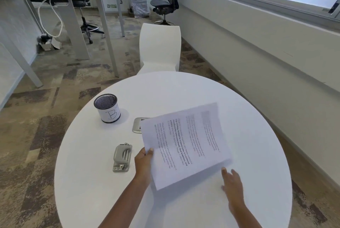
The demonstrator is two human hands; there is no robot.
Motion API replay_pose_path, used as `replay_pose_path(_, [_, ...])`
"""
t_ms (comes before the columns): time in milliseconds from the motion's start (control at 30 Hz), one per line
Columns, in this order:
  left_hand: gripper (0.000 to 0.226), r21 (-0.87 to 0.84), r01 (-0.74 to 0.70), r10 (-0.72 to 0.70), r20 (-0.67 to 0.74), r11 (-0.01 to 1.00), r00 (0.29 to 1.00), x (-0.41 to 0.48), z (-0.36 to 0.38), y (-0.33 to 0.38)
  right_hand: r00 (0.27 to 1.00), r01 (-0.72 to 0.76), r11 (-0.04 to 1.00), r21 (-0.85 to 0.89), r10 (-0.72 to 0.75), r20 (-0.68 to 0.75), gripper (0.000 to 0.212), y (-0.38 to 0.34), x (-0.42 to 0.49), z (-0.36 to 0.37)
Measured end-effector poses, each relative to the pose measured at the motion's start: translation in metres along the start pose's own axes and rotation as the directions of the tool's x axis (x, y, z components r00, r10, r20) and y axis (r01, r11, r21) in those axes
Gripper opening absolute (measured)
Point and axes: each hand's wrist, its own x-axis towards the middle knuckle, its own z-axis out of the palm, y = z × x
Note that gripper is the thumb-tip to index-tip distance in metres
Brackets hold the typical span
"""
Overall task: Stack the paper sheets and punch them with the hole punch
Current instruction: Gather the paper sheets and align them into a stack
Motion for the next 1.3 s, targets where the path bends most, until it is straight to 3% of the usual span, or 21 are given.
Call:
replay_pose_path(100, [0.026, -0.073, 0.108, -0.115, -0.090, 0.991, 0.989, -0.002, 0.004, -0.015, 0.966, -0.215, 0.945, 0.247, 0.170, 0.193, 0.046, 0.001, -0.017, 0.011])
replay_pose_path(233, [0.026, -0.107, 0.191, -0.206, -0.160, 0.976, 0.965, -0.010, 0.010, -0.034, 0.880, -0.403, 0.841, 0.361, 0.248, 0.406, 0.041, -0.005, -0.031, 0.023])
replay_pose_path(433, [0.024, -0.047, 0.241, -0.245, -0.209, 0.969, 0.947, -0.030, 0.016, -0.061, 0.906, -0.340, 0.881, 0.329, 0.213, 0.366, 0.029, 0.000, -0.030, 0.036])
replay_pose_path(633, [0.021, -0.155, 0.372, -0.388, -0.091, 0.915, 0.917, -0.057, 0.010, -0.071, 0.944, -0.258, 0.952, 0.166, 0.211, 0.254, 0.036, 0.012, -0.019, 0.028])
replay_pose_path(767, [0.022, -0.172, 0.344, -0.358, -0.063, 0.923, 0.931, -0.050, -0.012, -0.062, 0.959, -0.221, 0.971, 0.093, 0.200, 0.200, 0.034, 0.015, -0.011, 0.010])
replay_pose_path(900, [0.022, -0.003, 0.320, -0.320, -0.013, 0.947, 0.947, -0.031, -0.032, -0.047, 0.963, -0.155, 0.988, -0.013, 0.154, 0.223, 0.034, 0.009, -0.008, -0.010])
replay_pose_path(967, [0.022, 0.138, 0.318, -0.331, 0.085, 0.938, 0.940, -0.021, -0.036, -0.039, 0.959, -0.100, 0.991, -0.084, 0.119, 0.257, 0.033, 0.004, -0.008, -0.017])
replay_pose_path(1067, [0.022, 0.384, 0.219, -0.318, 0.219, 0.897, 0.922, -0.014, -0.032, -0.030, 0.941, 0.028, 0.984, -0.176, 0.033, 0.336, 0.028, -0.004, -0.012, -0.022])
replay_pose_path(1133, [0.021, 0.463, 0.090, -0.223, 0.243, 0.882, 0.944, -0.009, -0.023, -0.024, 0.929, 0.155, 0.967, -0.203, -0.072, 0.362, 0.026, -0.012, -0.016, -0.019])
replay_pose_path(1300, [0.021, 0.390, -0.261, 0.132, 0.327, 0.883, 0.936, -0.002, 0.001, 0.002, 0.895, 0.407, 0.892, -0.197, -0.346, 0.283, 0.026, -0.031, -0.024, -0.007])
